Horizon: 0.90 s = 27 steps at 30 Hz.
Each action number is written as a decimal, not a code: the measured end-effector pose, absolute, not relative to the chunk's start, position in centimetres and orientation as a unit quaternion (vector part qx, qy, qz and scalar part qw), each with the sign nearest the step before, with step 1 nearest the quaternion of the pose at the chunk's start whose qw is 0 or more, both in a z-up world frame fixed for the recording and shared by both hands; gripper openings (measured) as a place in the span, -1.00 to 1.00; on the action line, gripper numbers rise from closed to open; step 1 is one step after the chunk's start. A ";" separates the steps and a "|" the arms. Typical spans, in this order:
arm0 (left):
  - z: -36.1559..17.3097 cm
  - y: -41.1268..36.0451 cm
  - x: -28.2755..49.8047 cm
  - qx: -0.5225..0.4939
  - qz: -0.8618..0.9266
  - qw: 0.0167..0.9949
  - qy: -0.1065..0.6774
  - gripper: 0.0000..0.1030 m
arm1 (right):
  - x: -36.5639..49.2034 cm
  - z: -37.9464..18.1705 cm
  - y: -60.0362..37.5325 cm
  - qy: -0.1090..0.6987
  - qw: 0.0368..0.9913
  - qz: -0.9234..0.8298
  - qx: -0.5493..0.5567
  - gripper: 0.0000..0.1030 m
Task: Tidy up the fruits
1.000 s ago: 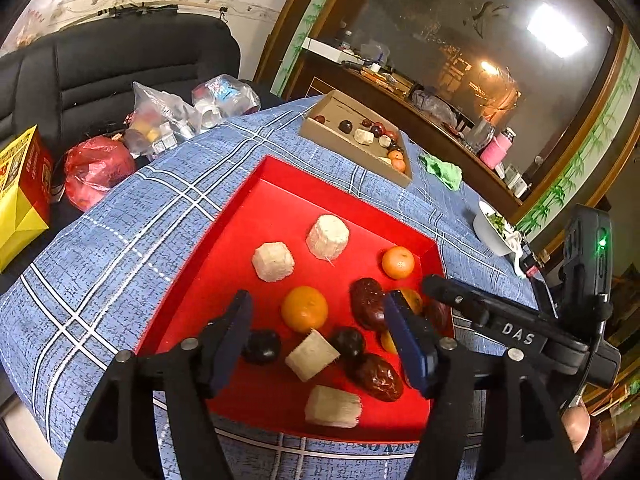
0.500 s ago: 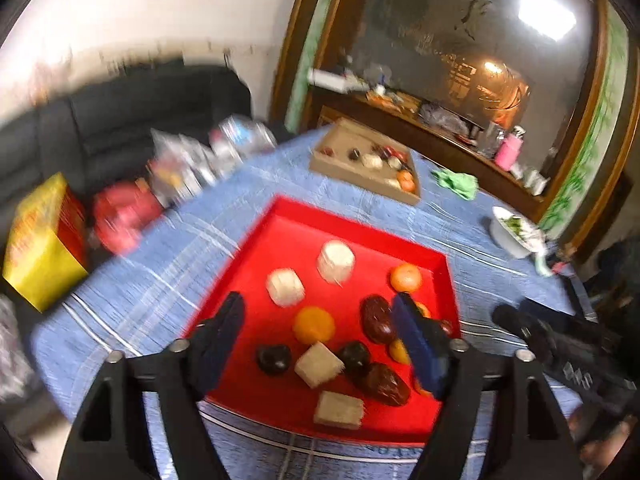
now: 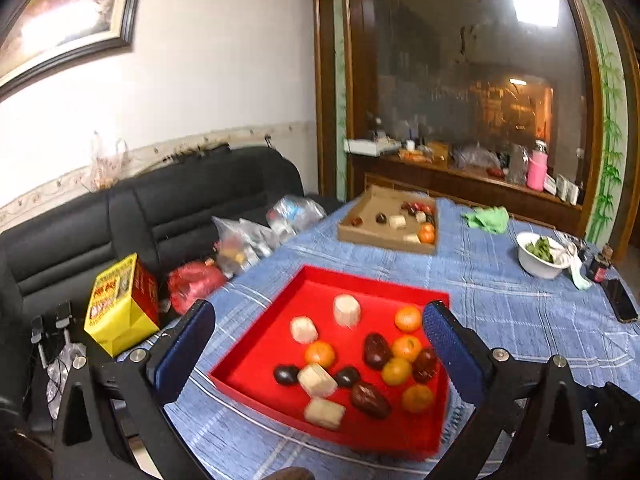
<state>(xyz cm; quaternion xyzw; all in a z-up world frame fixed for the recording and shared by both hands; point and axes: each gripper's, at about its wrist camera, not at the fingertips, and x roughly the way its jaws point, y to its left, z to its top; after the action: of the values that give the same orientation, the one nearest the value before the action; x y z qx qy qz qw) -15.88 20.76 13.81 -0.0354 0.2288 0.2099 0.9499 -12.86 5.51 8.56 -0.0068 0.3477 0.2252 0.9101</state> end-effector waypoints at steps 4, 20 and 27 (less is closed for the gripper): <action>13.4 19.3 -15.8 -0.036 0.190 0.949 0.250 1.00 | -14.2 8.3 5.1 0.340 0.914 0.218 -0.023 0.40; 12.2 17.0 -15.2 -0.015 0.166 0.946 0.279 1.00 | -14.5 7.3 4.1 0.345 0.916 0.202 -0.027 0.49; 11.5 17.2 -14.7 -0.018 0.161 0.943 0.291 1.00 | -14.3 6.8 4.5 0.352 0.913 0.203 -0.032 0.50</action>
<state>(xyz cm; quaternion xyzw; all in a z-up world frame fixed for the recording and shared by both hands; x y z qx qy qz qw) -14.69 17.24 11.48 -0.0184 0.2911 0.1614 0.9428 -14.28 4.53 6.83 -0.0317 0.3520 0.2033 0.9131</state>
